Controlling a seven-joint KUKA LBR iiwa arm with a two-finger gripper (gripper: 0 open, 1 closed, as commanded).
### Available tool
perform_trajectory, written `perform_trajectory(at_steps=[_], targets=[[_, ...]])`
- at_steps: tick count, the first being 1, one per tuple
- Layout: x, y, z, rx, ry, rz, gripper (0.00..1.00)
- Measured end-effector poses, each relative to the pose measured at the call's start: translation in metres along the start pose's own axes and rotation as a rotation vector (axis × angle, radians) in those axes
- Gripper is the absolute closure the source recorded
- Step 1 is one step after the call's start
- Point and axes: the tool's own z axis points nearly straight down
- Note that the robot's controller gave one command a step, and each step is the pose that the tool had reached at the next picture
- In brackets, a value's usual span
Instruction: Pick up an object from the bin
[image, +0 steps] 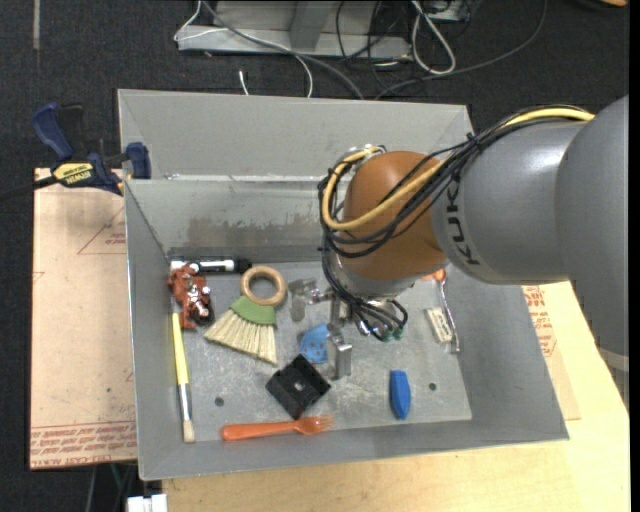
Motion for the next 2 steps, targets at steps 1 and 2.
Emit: perform_trajectory(at_steps=[1,2], targets=[[-0.023,-0.044,0.052,0.004,-0.011,-0.103,0.00],[-0.011,-0.039,0.048,0.000,-0.009,-0.120,1.00]])
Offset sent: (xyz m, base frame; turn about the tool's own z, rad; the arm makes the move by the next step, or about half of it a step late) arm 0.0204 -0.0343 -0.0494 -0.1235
